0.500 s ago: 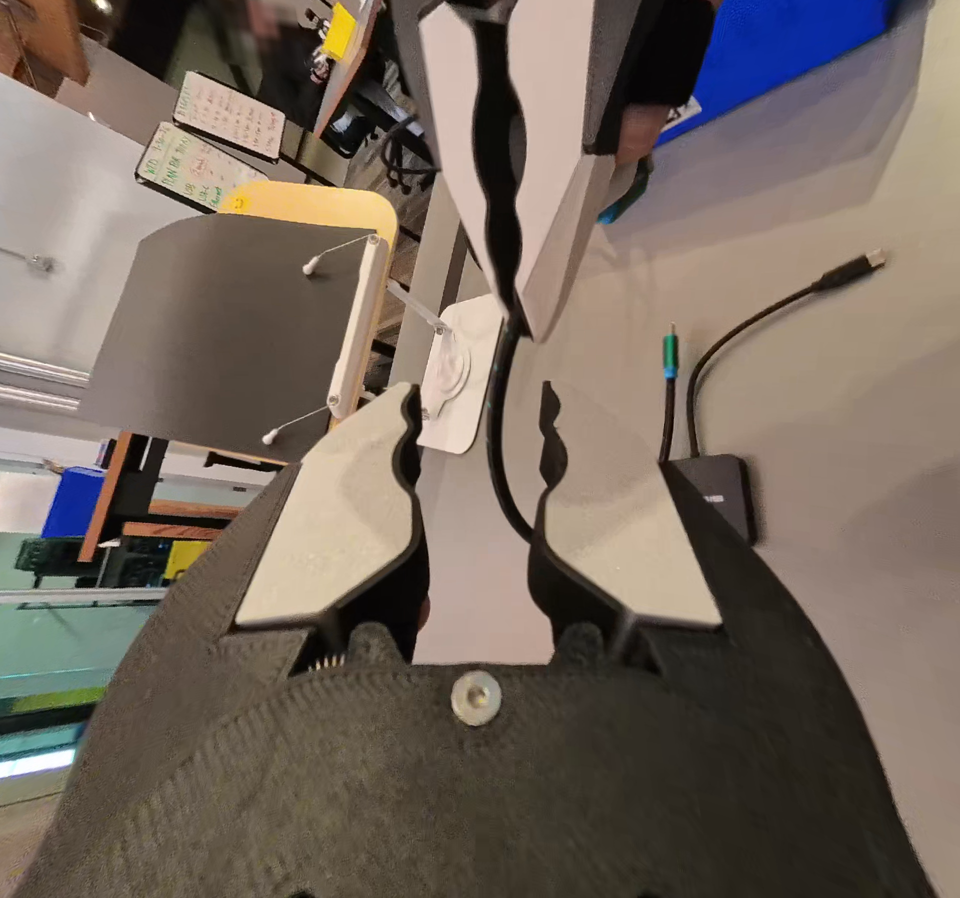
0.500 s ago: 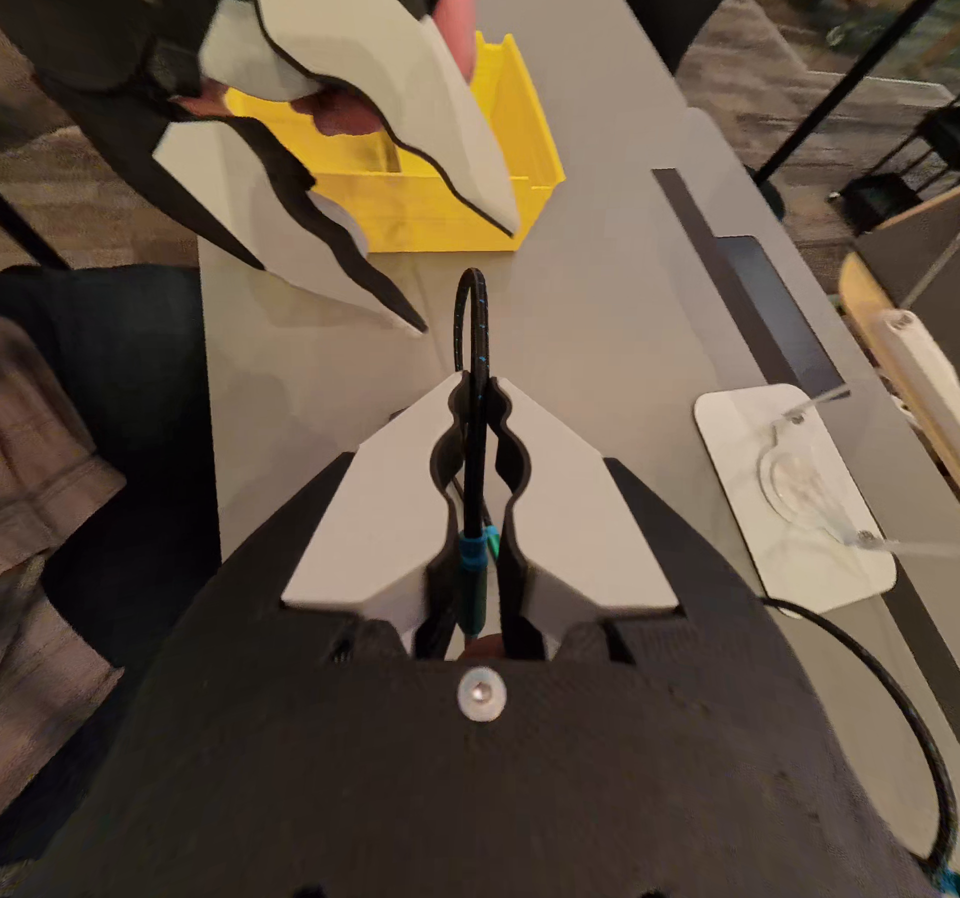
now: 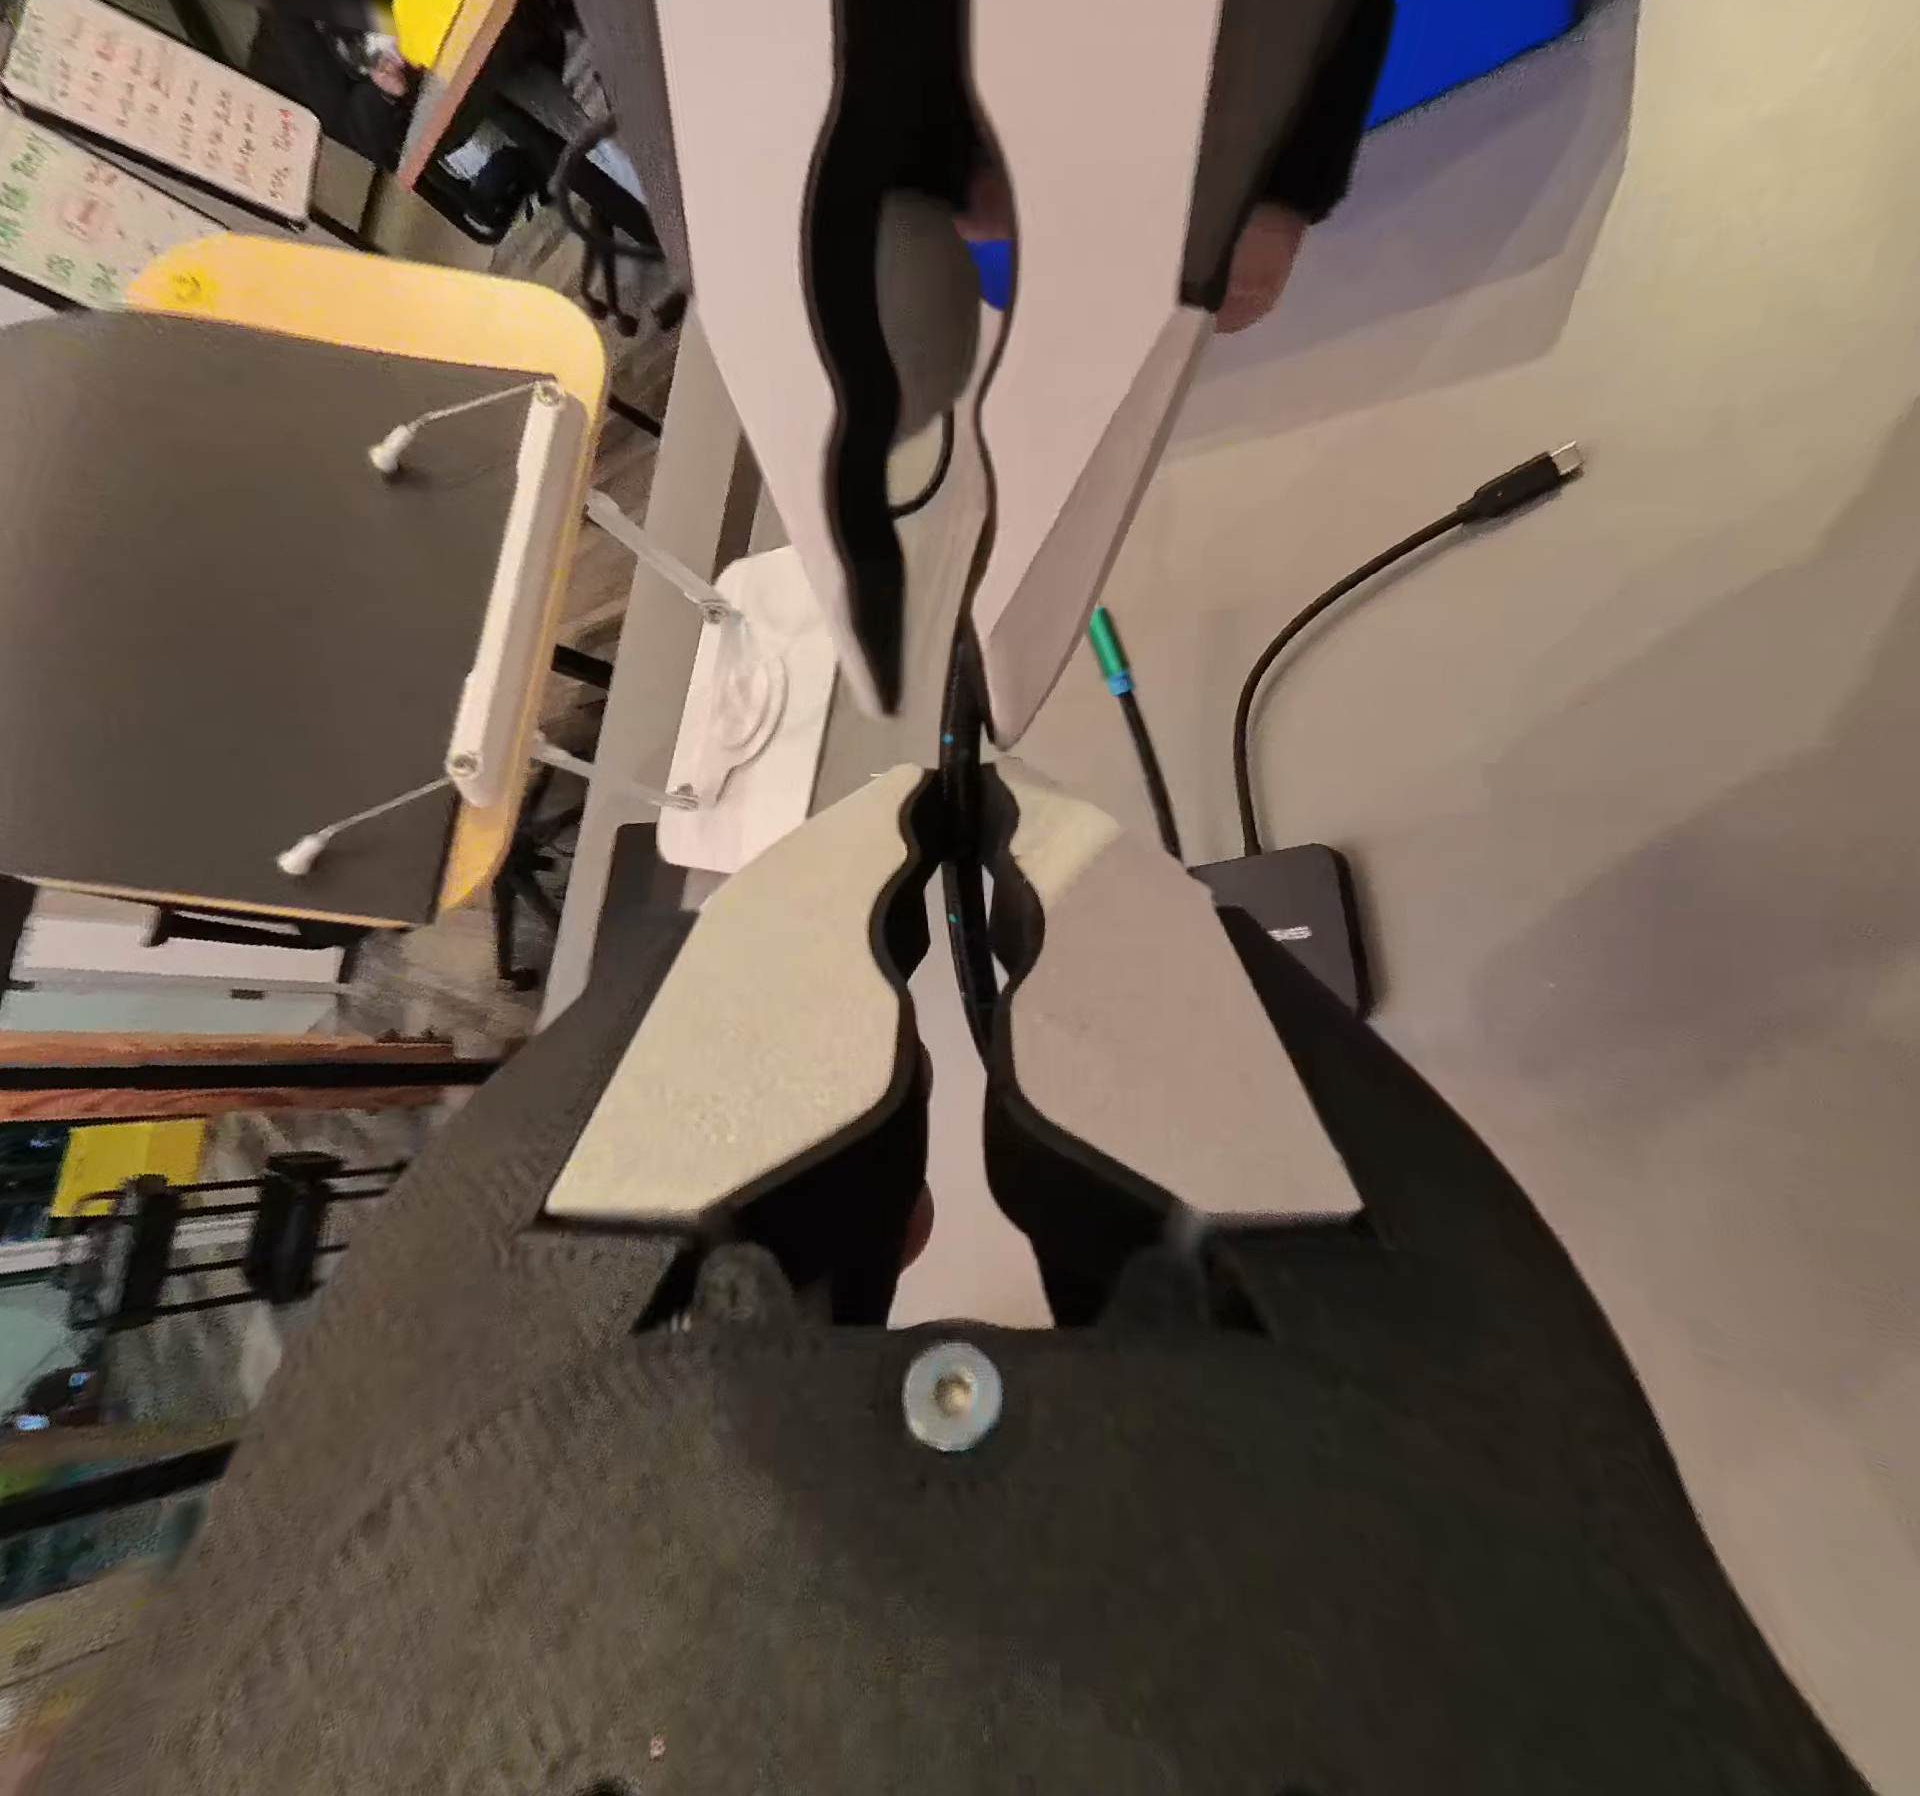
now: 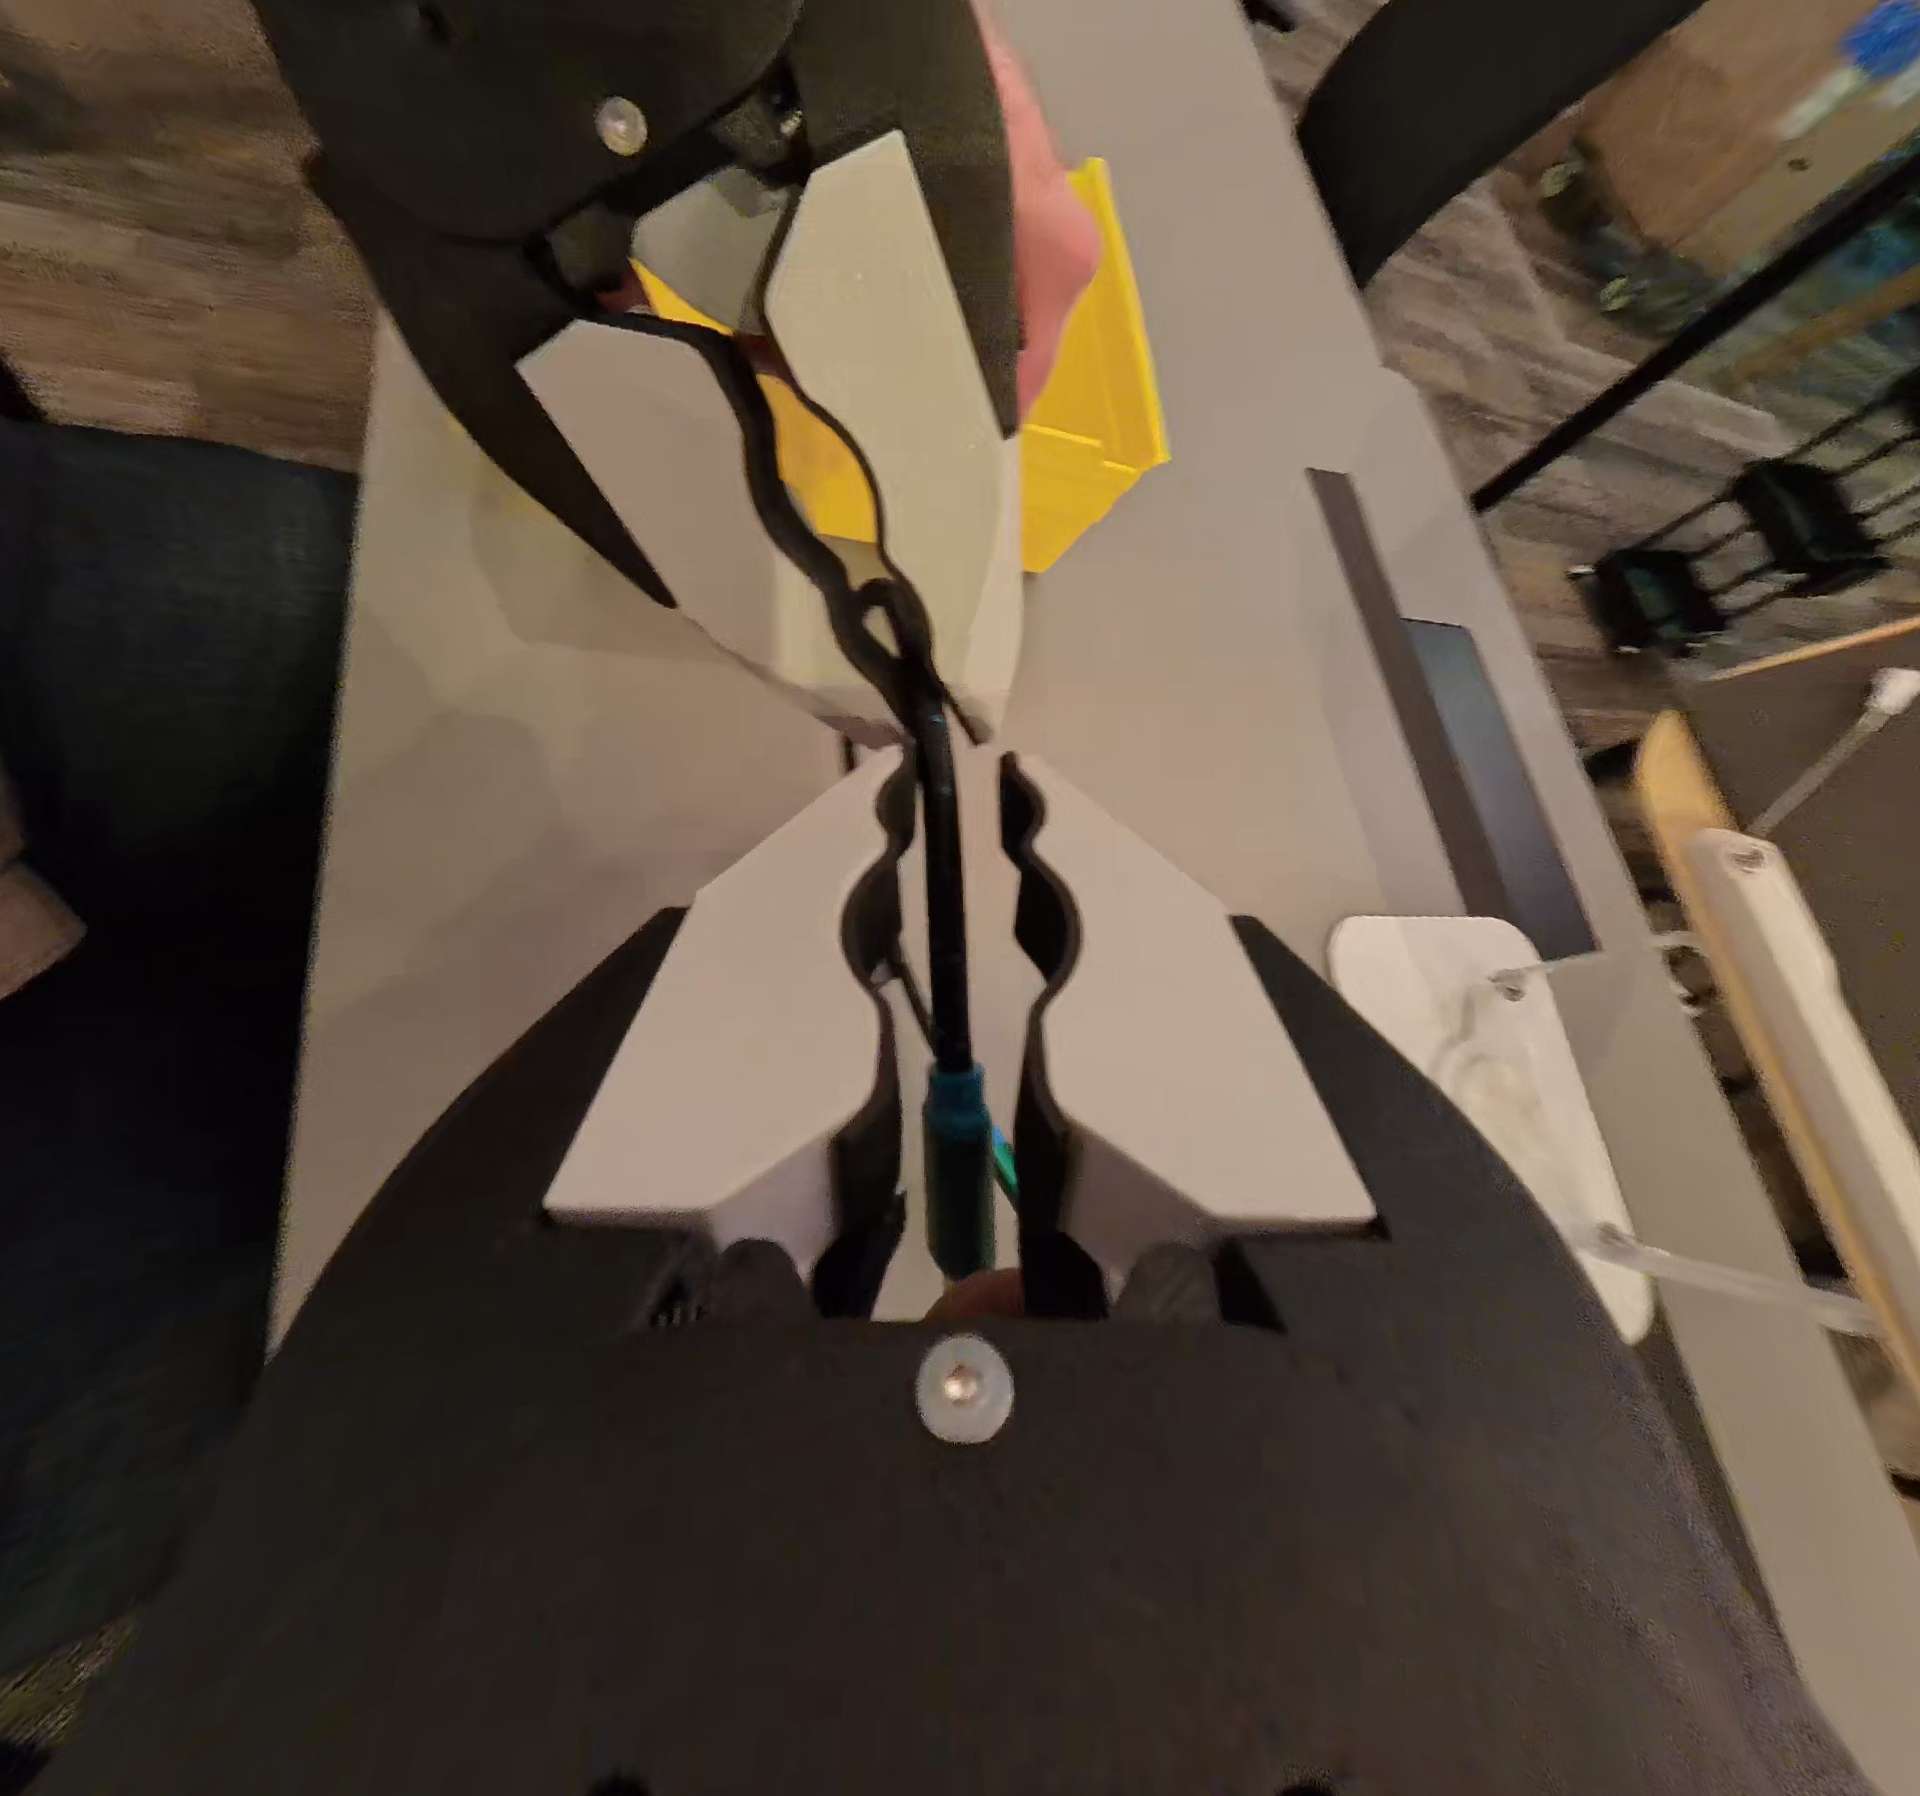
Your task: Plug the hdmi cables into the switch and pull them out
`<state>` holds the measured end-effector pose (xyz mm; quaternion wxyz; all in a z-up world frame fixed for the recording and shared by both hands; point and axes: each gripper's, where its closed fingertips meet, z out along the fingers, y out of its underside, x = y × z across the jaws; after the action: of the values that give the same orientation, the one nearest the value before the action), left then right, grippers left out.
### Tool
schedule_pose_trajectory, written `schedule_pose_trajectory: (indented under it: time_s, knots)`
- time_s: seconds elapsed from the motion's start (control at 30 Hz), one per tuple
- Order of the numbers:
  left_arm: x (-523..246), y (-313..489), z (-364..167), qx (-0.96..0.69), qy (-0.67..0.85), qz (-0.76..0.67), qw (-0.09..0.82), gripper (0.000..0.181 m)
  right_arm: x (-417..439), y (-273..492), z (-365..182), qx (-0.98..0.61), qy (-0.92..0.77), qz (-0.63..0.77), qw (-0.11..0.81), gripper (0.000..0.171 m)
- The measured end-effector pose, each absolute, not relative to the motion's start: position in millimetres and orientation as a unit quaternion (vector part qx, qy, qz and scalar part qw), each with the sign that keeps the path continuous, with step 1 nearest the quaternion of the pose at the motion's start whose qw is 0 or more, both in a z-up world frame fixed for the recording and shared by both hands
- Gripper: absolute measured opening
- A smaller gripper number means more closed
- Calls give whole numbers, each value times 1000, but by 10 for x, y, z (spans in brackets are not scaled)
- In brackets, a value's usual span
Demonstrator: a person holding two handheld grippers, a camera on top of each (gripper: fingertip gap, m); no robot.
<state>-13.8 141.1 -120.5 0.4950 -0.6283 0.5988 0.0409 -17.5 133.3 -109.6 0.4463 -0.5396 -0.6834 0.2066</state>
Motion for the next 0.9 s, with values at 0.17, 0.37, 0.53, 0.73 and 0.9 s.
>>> schedule_pose_trajectory:
  time_s: [0.17, 0.37, 0.53, 0.73, 0.9]
  knots:
    - [-218, 1490, -1191, -692, 518, -86, 496, 6, -9, 1488, -843, -492, -671, 140, 536, 30]
    - [-345, 1621, -1140, -739, 402, -227, 490, 6, 92, 1690, -944, -445, -682, -18, 581, 31]
    - [-327, 1600, -1157, -750, 366, -289, 470, 6, 140, 1970, -1052, -464, -656, -85, 589, 35]
    - [-291, 1580, -1123, -744, 329, -355, 461, 5, 173, 2050, -1088, -467, -642, -87, 602, 19]
    - [-291, 1567, -1137, -744, 340, -341, 463, 6, 175, 2015, -1137, -484, -647, -39, 588, 19]
